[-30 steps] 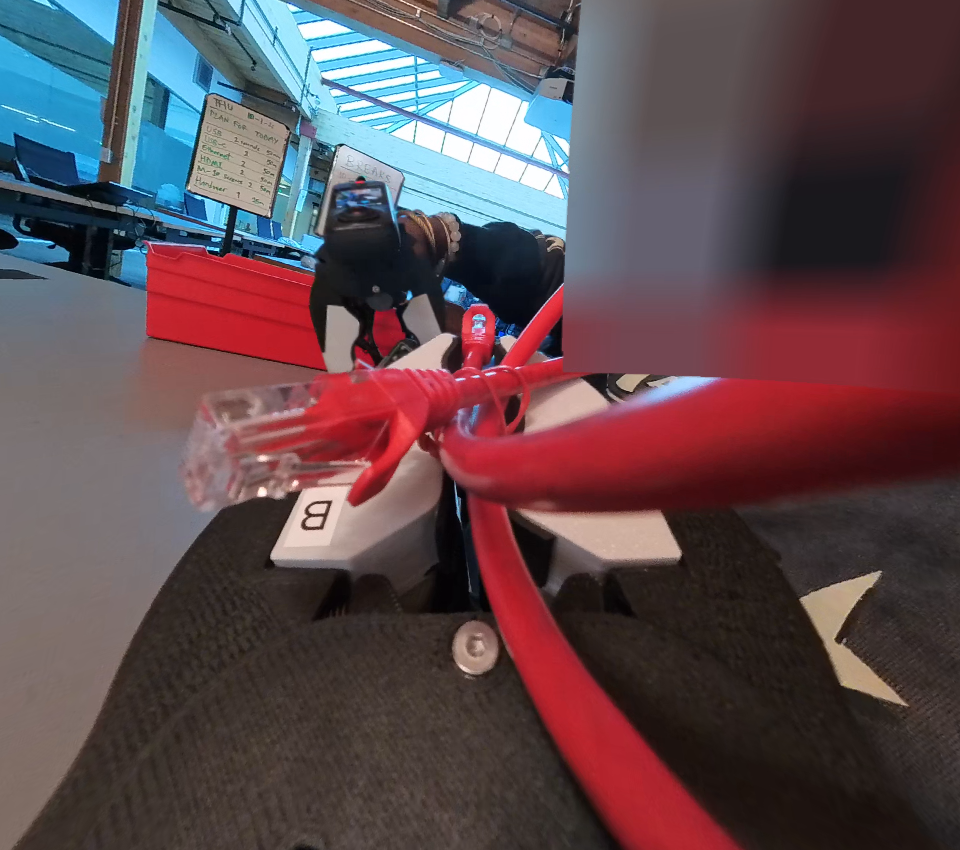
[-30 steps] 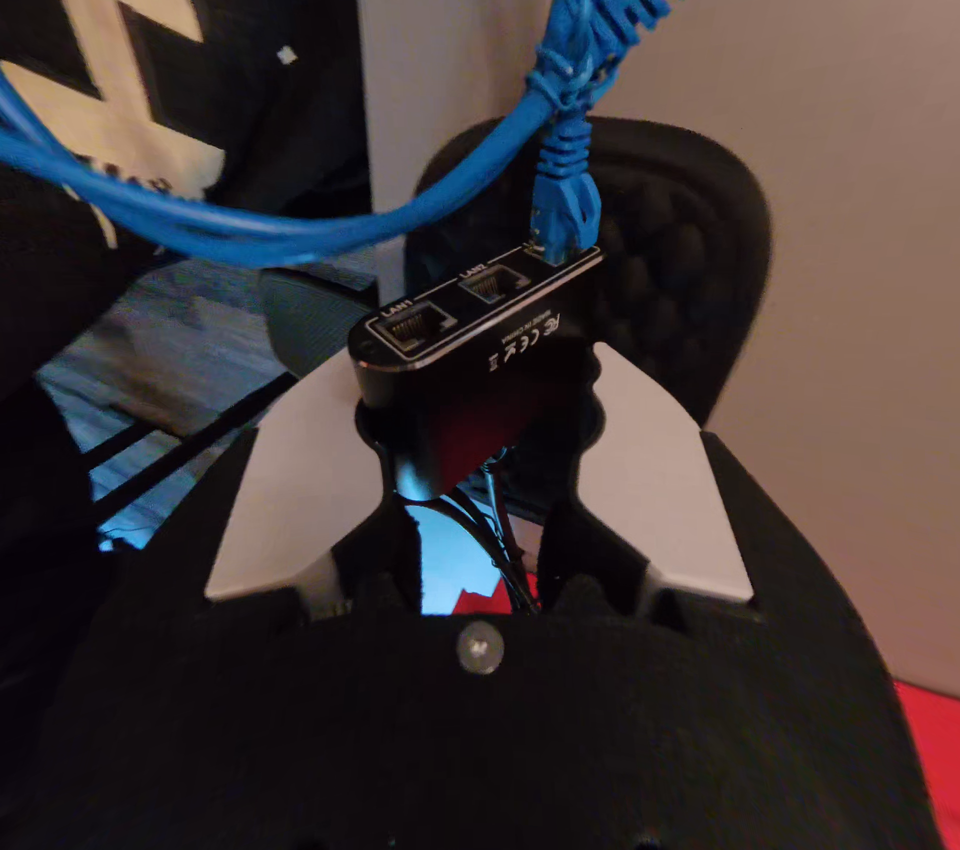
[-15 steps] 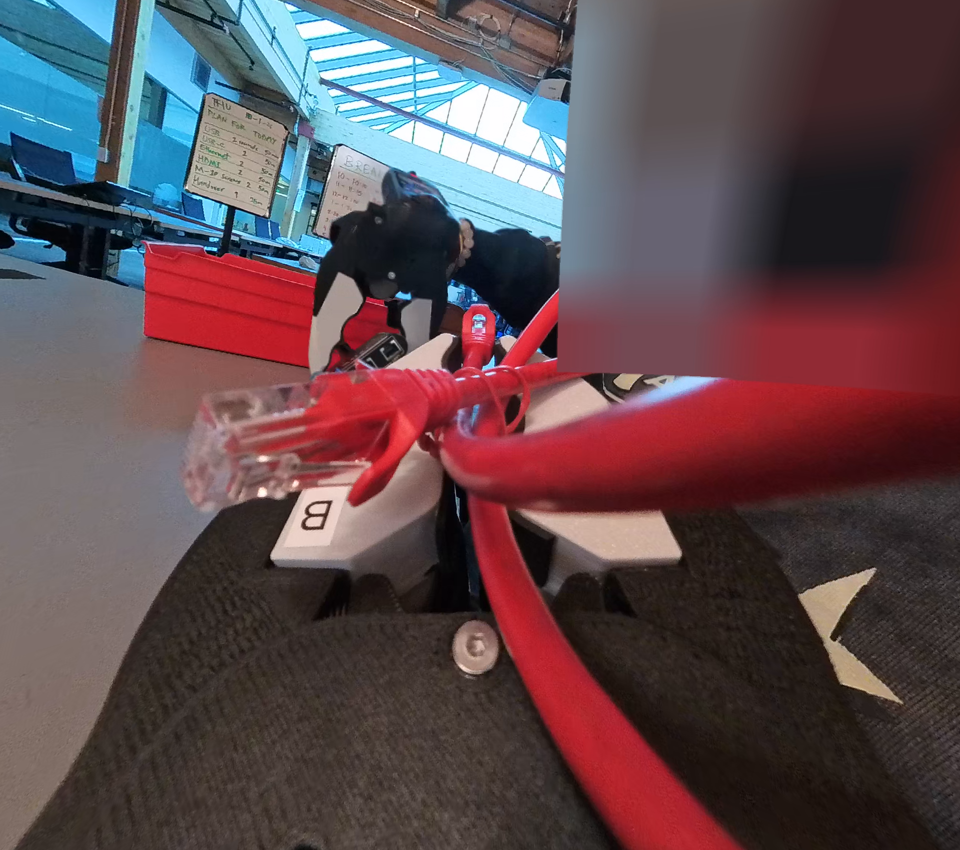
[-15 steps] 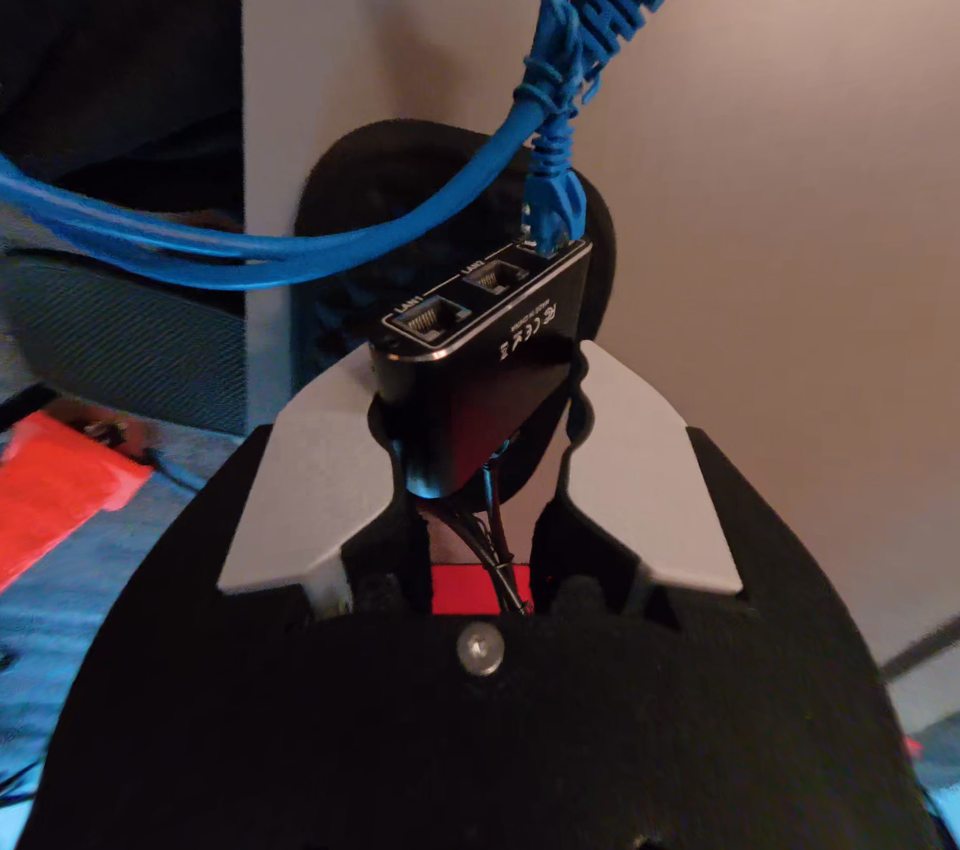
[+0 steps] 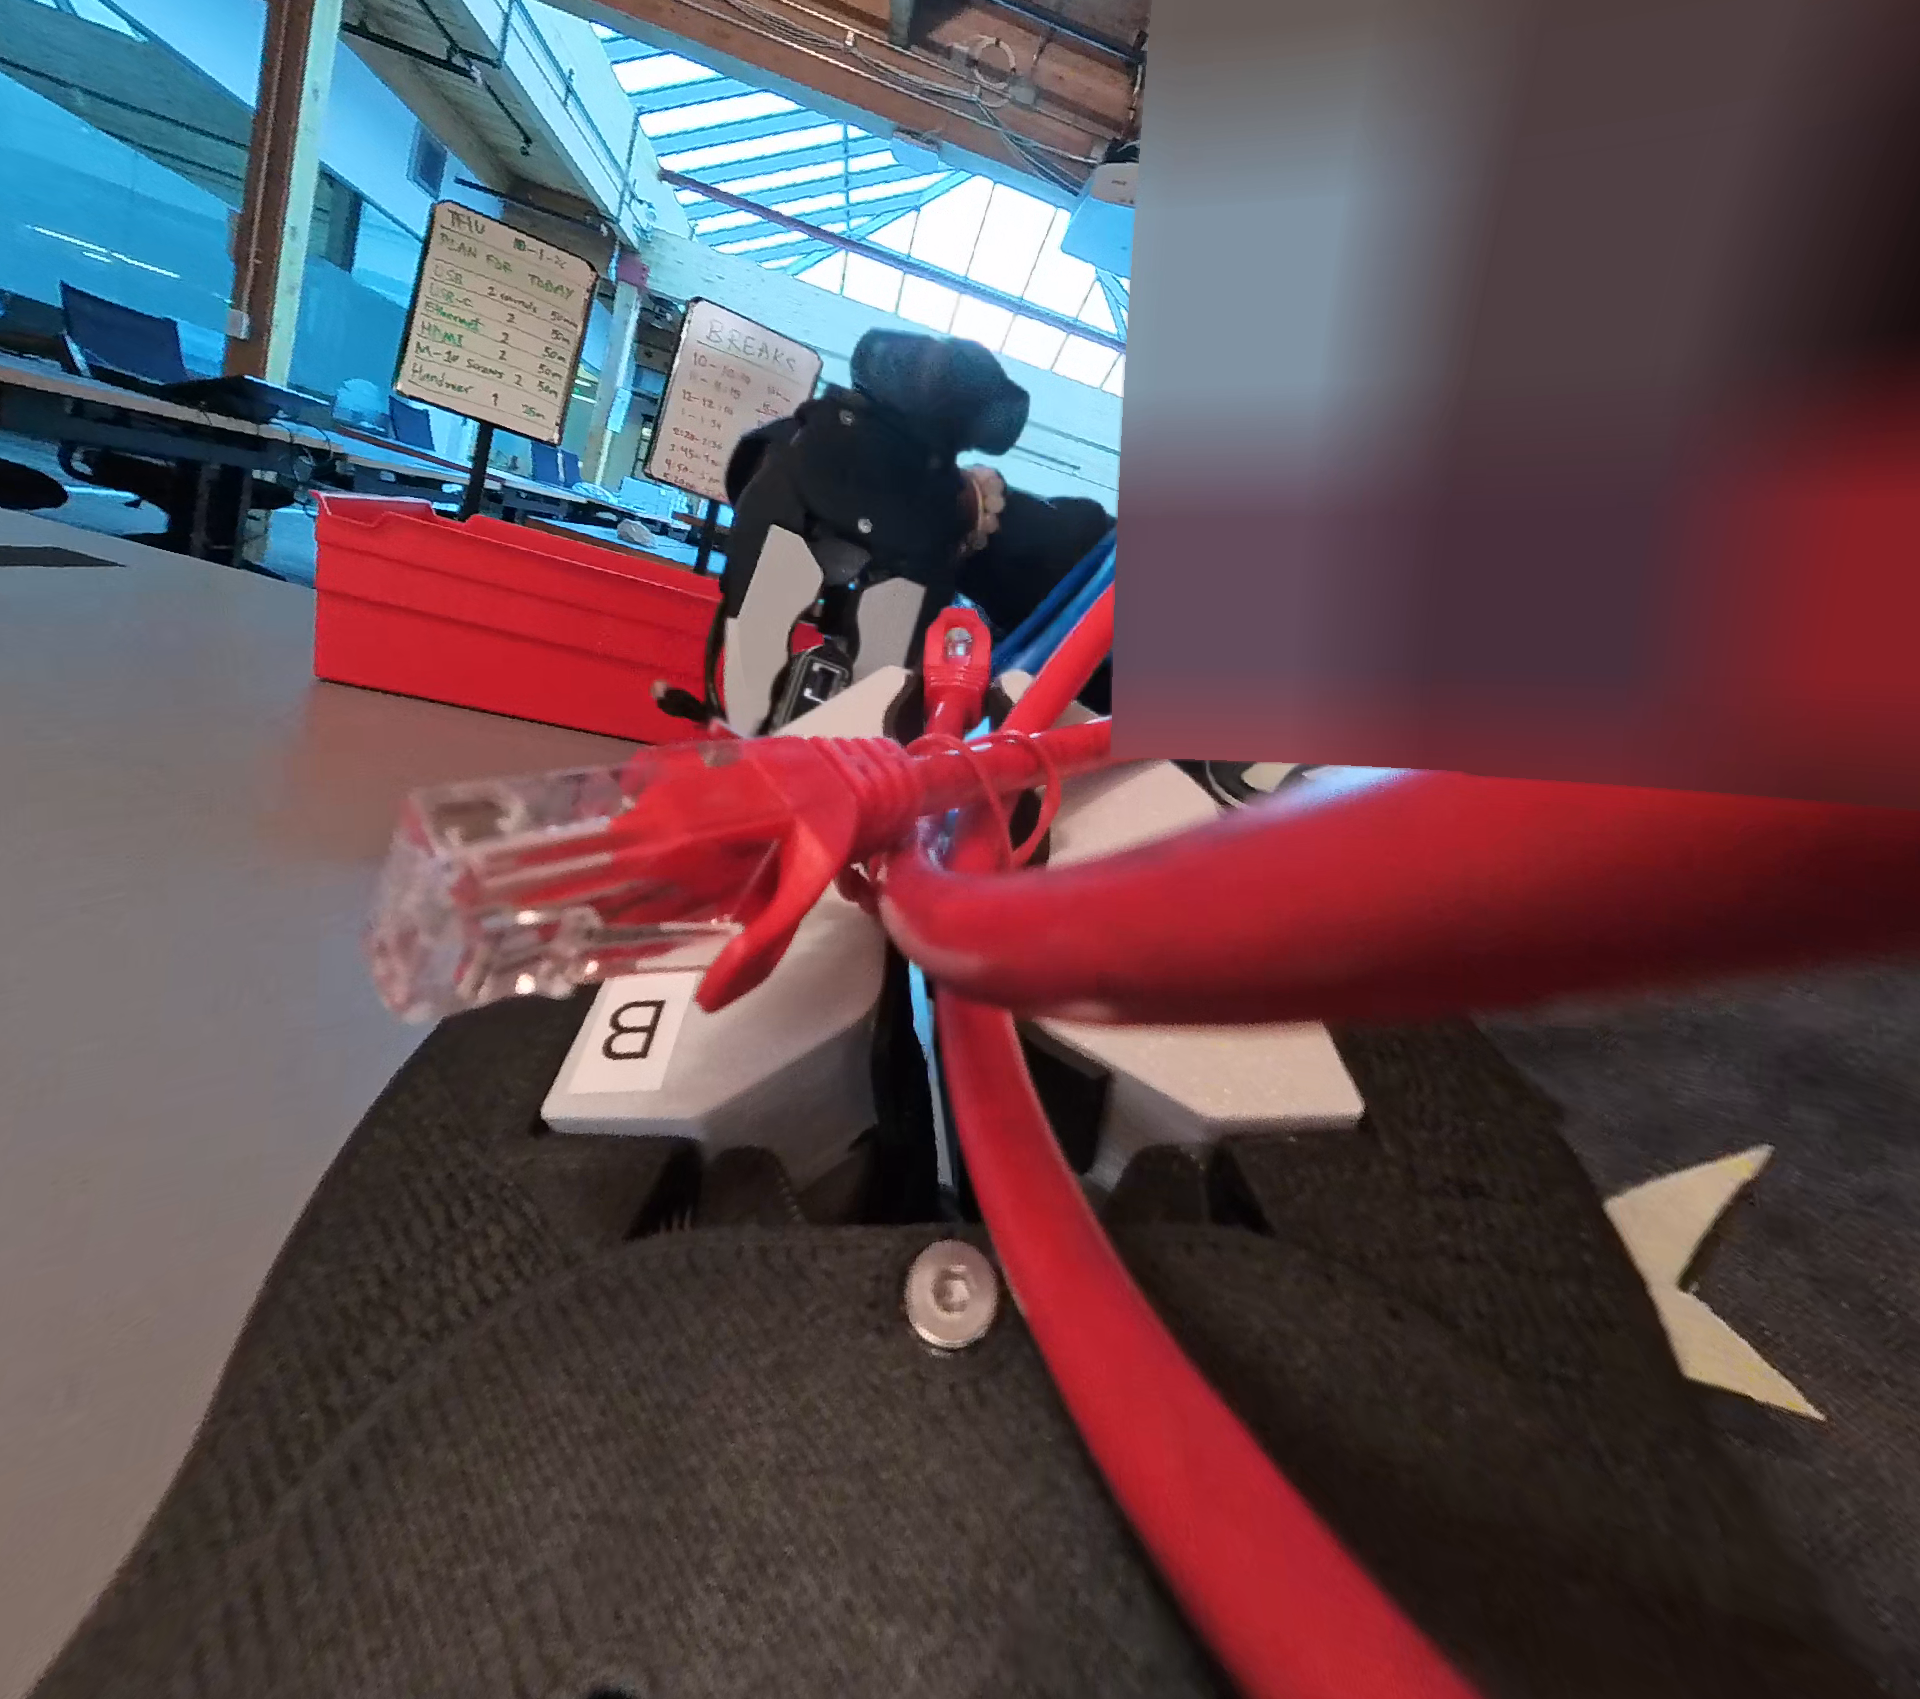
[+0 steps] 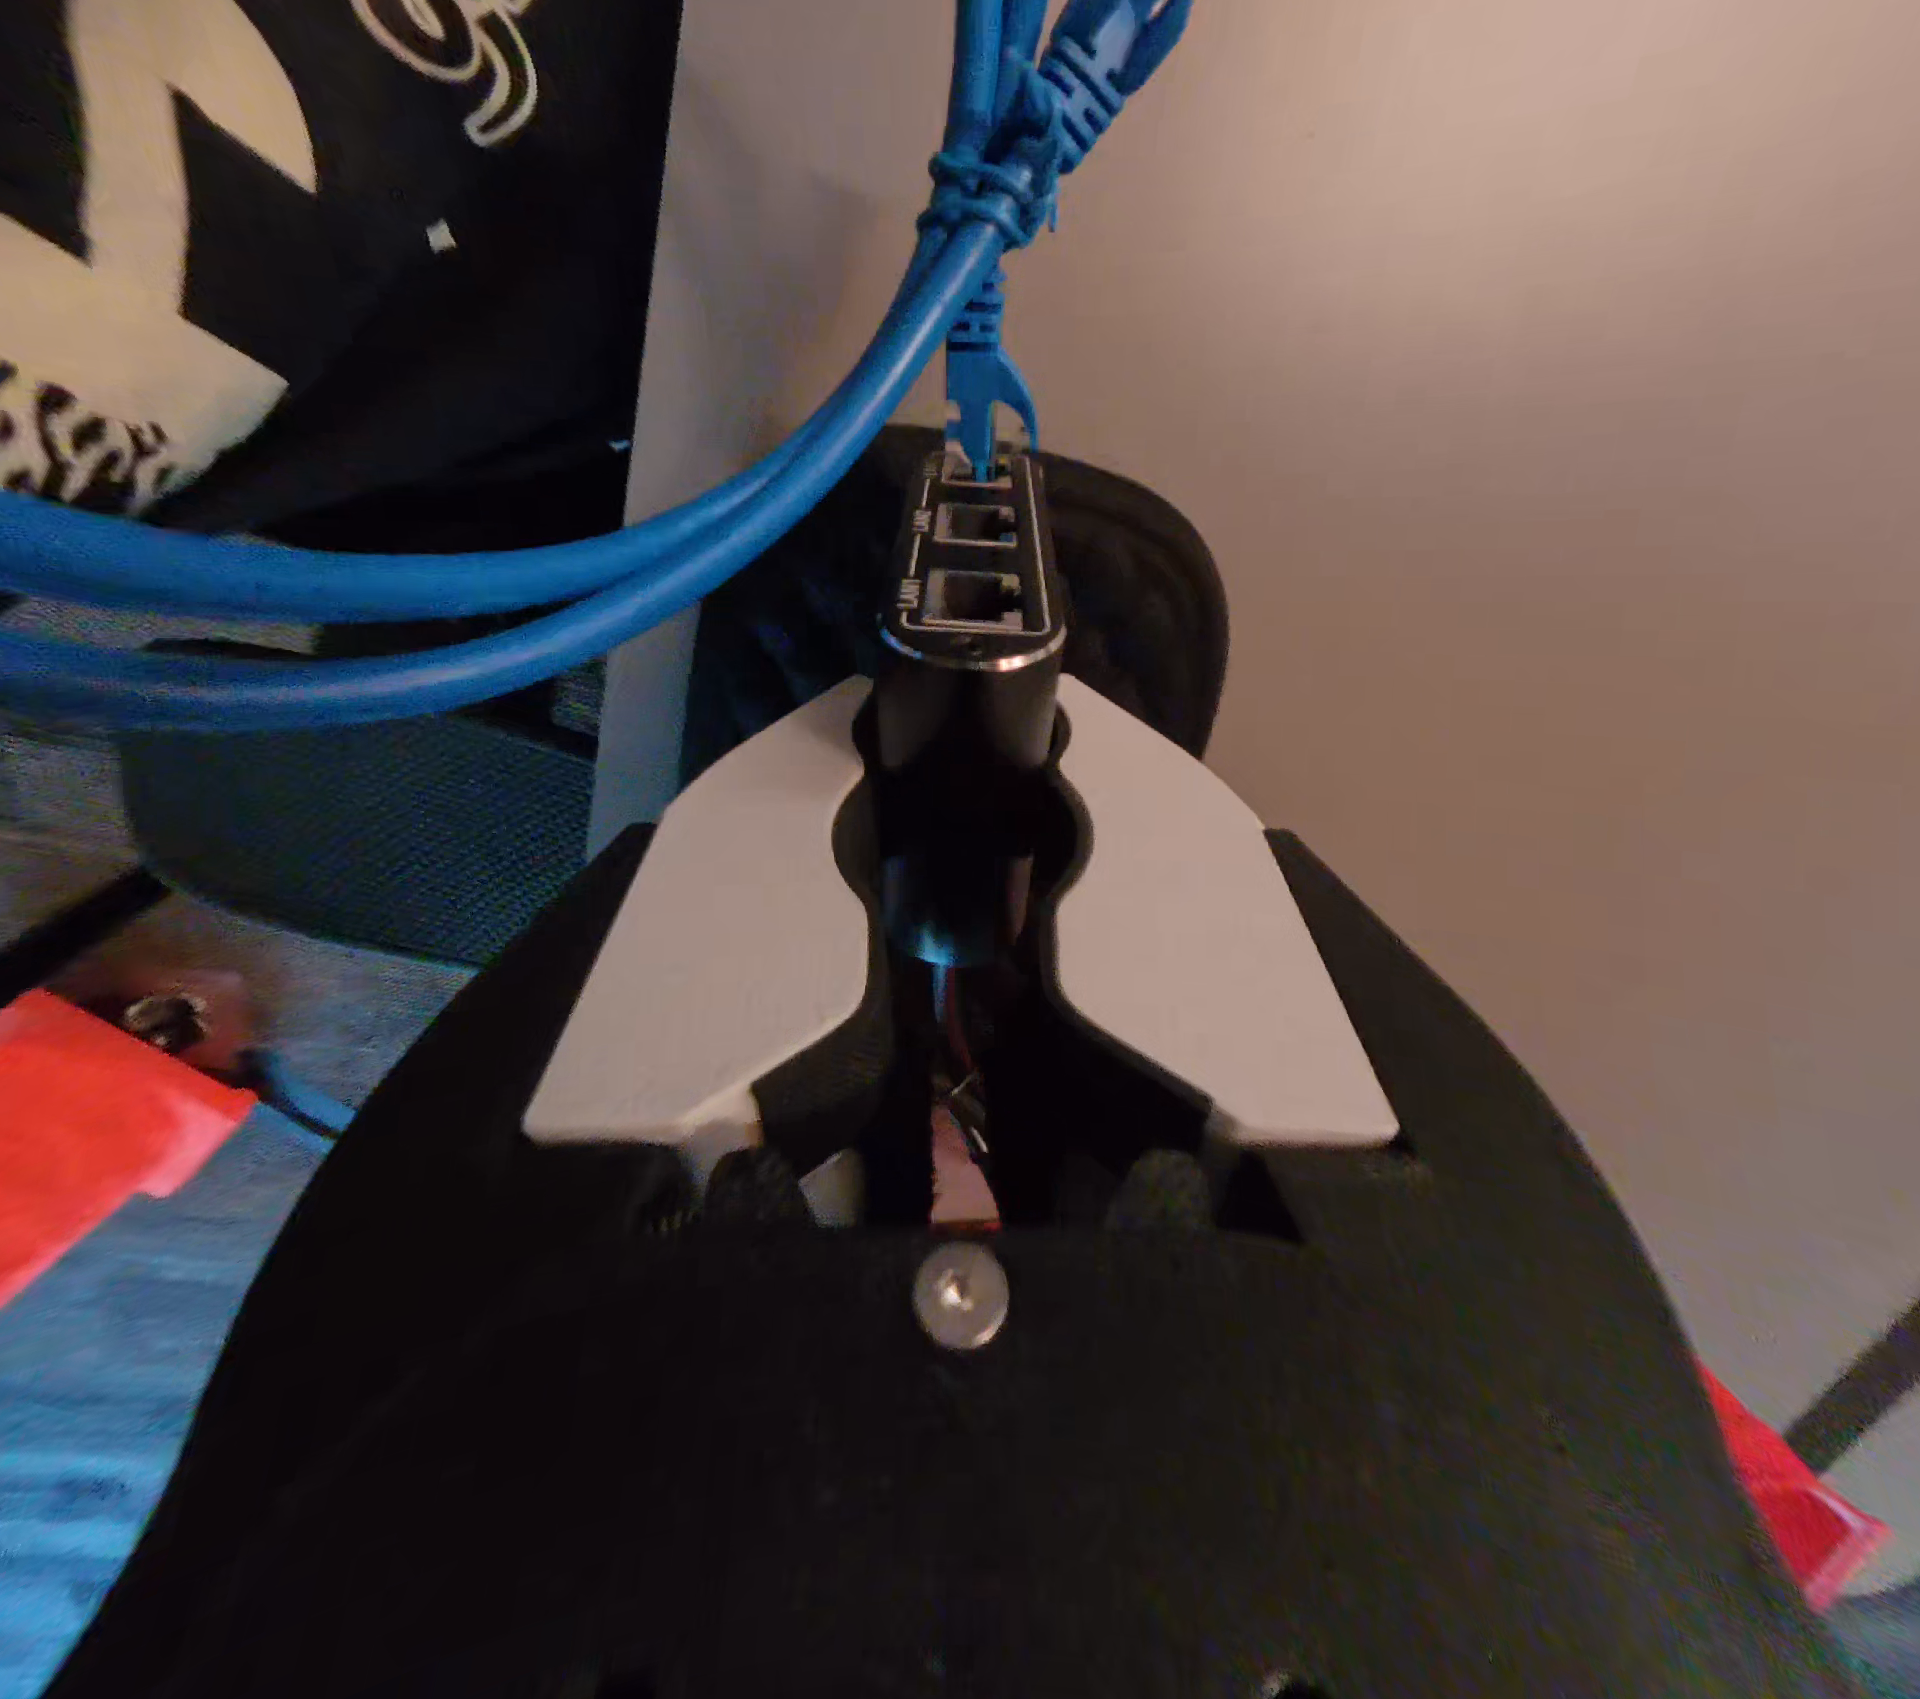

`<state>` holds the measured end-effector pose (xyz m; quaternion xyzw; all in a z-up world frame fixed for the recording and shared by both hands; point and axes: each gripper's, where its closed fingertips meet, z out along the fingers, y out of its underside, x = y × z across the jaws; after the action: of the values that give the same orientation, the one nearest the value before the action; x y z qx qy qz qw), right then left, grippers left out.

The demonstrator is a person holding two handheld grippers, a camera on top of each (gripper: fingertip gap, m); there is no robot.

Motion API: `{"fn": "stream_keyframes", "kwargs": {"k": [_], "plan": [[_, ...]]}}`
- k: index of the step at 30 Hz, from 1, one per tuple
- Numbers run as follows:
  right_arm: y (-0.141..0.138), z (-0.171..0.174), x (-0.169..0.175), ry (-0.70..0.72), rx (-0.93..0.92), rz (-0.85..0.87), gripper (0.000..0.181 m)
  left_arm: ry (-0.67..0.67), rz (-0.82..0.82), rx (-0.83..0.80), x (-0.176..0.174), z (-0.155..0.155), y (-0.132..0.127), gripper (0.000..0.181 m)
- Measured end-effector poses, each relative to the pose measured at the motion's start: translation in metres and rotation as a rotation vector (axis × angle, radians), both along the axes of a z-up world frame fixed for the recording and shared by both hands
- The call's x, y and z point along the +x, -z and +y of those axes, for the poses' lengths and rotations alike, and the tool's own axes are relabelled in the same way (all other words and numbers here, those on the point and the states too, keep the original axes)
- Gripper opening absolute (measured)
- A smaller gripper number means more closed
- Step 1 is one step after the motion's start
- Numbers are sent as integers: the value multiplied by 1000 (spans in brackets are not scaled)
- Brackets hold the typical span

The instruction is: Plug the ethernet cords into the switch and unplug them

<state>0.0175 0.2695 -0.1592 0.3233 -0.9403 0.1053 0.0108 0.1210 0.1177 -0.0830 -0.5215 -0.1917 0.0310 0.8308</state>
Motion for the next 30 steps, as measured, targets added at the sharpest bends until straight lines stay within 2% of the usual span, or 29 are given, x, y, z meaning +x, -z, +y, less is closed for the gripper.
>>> {"fn": "stream_keyframes", "kwargs": {"k": [3,7,9,12,16,18,22,24,28,30], "plan": [[15,-5,3,-5,30,30,26,-26,11,-7,-1,0,0,11],[17,-12,5,47,-36,49,25,-58,17,-8,-4,-2,-1,11],[16,-14,8,51,-89,119,26,-81,23,-18,-5,-2,-2,11],[6,-23,-2,60,-207,334,25,-144,31,-13,-10,-9,-12,11],[-20,-49,-41,43,-335,894,25,-318,23,-14,-27,-23,-27,11],[-24,-64,-51,30,-368,1099,25,-395,38,-56,-33,-24,-32,11],[-8,-93,-53,69,-491,1155,25,-361,86,4,-28,-7,-47,11],[-6,-104,-50,74,-556,1168,25,-317,58,23,-32,4,-41,15],[-22,-111,-41,78,-702,1201,24,-382,-3,-148,-55,11,5,11],[-30,-111,-36,71,-752,1221,24,-391,-11,-199,-57,12,14,15]]}}
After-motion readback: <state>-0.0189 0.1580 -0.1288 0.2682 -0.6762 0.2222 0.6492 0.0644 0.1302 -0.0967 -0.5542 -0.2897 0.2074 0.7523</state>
